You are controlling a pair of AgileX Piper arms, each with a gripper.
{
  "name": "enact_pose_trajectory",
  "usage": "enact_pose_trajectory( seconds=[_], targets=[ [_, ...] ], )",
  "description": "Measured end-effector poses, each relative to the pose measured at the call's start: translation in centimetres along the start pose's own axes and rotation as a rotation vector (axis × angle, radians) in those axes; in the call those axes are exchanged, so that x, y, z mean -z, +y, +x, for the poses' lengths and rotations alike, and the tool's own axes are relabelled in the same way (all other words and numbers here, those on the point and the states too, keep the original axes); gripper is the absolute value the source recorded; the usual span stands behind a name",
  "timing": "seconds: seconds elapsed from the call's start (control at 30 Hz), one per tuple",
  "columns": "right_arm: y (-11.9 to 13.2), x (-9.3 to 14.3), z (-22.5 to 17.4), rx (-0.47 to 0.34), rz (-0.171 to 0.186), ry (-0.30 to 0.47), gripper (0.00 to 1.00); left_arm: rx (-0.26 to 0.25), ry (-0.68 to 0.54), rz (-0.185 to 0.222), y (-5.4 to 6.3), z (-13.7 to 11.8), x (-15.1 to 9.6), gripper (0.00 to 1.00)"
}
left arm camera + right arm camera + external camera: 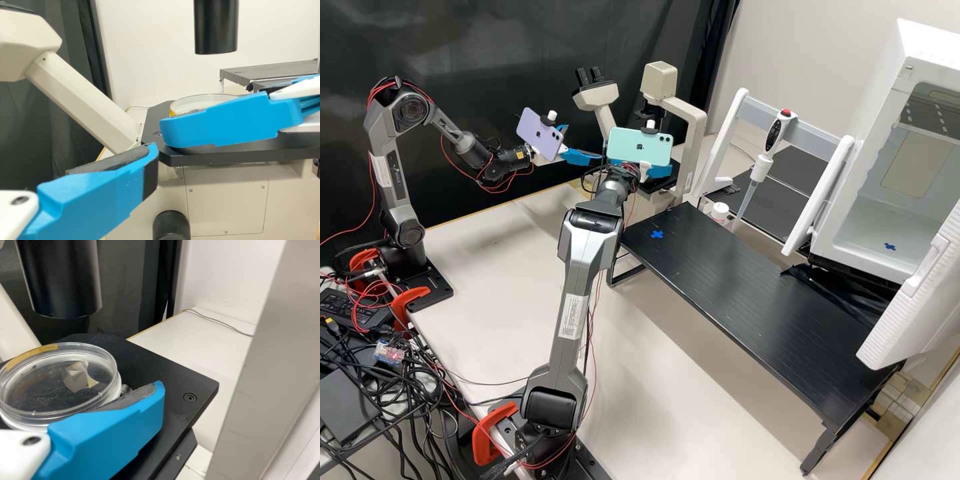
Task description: Move the petri dish to the bench
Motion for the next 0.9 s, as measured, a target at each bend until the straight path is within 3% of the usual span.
enact_pose_trajectory(
  seconds=[0.9],
  targets=[
    [-1.1, -0.6, 0.1, 0.048, -0.003, 0.004, 0.00, 0.000, 0.000, 0.000, 0.0, 0.0, 0.0, 1.00]
  ],
)
